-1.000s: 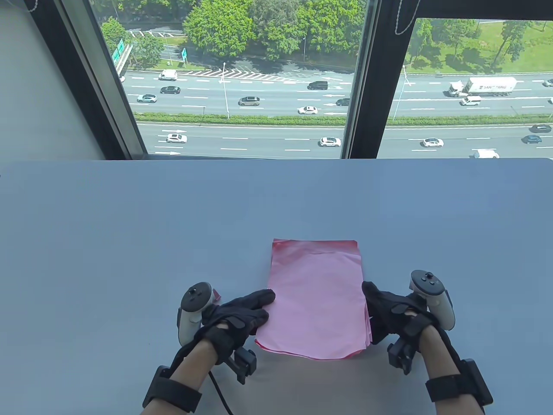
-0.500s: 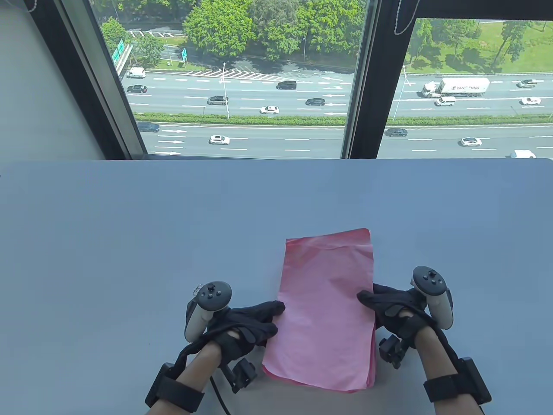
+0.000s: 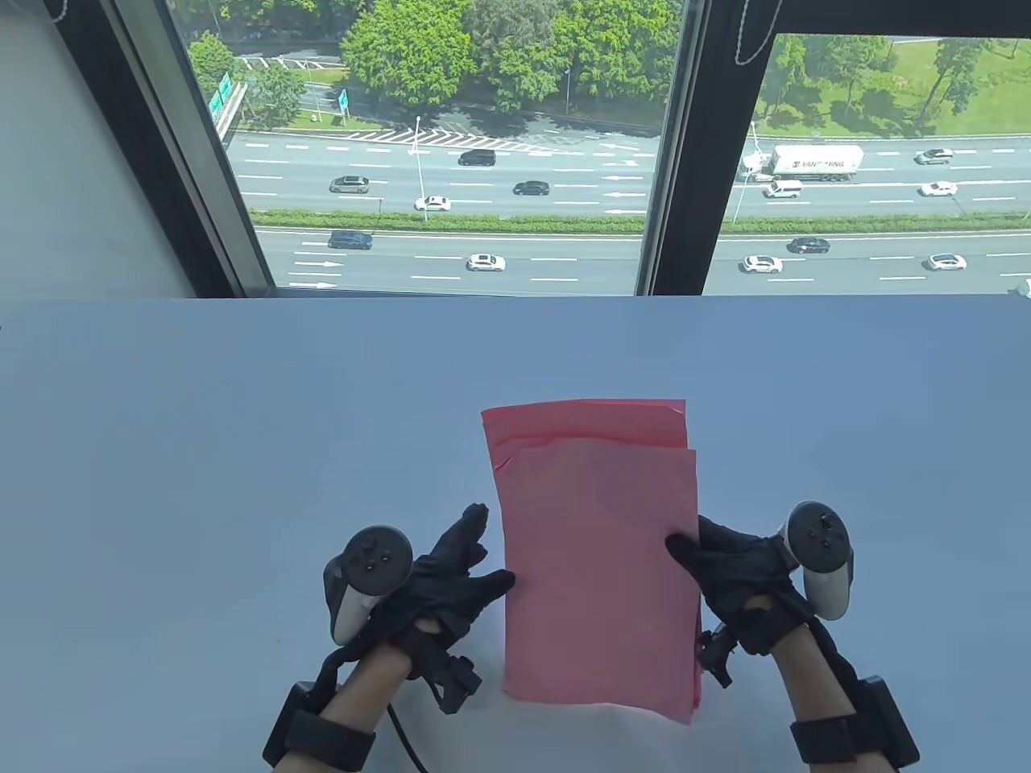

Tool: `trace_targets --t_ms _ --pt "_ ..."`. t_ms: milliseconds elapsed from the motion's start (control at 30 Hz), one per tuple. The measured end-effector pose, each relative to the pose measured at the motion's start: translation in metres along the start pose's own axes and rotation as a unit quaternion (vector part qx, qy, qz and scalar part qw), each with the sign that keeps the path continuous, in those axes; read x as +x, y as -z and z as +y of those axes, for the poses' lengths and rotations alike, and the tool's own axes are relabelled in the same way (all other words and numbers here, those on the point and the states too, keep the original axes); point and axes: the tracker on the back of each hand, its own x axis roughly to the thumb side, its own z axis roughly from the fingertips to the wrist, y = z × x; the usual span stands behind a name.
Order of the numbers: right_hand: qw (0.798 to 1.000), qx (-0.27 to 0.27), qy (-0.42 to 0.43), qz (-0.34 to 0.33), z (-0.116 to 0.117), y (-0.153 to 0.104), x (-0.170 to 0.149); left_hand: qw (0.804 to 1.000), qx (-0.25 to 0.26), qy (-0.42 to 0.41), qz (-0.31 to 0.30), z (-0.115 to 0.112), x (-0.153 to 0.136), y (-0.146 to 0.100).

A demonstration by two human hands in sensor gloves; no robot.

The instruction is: Clip paper with binder clip (Left hand to clip)

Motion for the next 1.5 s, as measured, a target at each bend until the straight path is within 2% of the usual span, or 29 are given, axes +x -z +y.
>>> trace_targets --t_ms 267,367,433,500,633,733,867,933,1033,1133,1267,1333,1400,1500 --pt "0.996 0.057 0.047 -0.046 0.010 -0.002 0.015 0.998 -0.012 -0.044 -0.041 -0.001 0.001 0.001" --pt "0.995 0.070 0.043 -0.061 0.016 -0.003 0.022 0.997 0.002 -0.051 -0.049 0.000 0.004 0.000" --pt "0.994 0.066 0.039 -0.077 0.020 -0.004 0.027 0.996 0.042 -0.052 -0.058 0.003 0.007 -0.003" --pt "0.994 0.063 0.028 -0.089 0.023 -0.005 0.032 0.994 0.030 -0.073 -0.071 0.004 0.010 -0.004" --pt "0.991 0.025 -0.014 -0.130 0.026 -0.011 0.045 0.981 0.032 -0.127 -0.146 0.008 0.025 -0.008" --pt "0.984 -0.007 -0.060 -0.167 0.030 -0.016 0.056 0.973 0.057 -0.055 -0.219 0.013 0.047 -0.019" --pt "0.968 -0.043 -0.112 -0.219 0.037 -0.024 0.068 0.948 0.125 0.029 -0.292 0.016 0.066 -0.035" --pt "0.967 -0.043 -0.128 -0.216 0.040 -0.024 0.068 0.951 0.117 0.030 -0.283 0.015 0.064 -0.033" --pt "0.967 -0.022 -0.168 -0.191 0.044 -0.020 0.057 0.970 0.088 0.043 -0.222 0.011 0.050 -0.025" --pt "0.968 -0.026 -0.156 -0.196 0.044 -0.020 0.055 0.968 0.083 0.010 -0.237 0.009 0.048 -0.025" --pt "0.967 -0.027 -0.166 -0.190 0.045 -0.019 0.055 0.966 0.091 0.040 -0.240 0.009 0.051 -0.025" --pt "0.967 -0.024 -0.175 -0.185 0.045 -0.017 0.049 0.970 0.089 0.032 -0.225 0.009 0.044 -0.021" --pt "0.969 -0.021 -0.158 -0.189 0.046 -0.018 0.048 0.969 0.083 0.002 -0.234 0.009 0.042 -0.022" --pt "0.966 -0.025 -0.166 -0.194 0.047 -0.018 0.052 0.965 0.086 0.026 -0.246 0.010 0.047 -0.023"
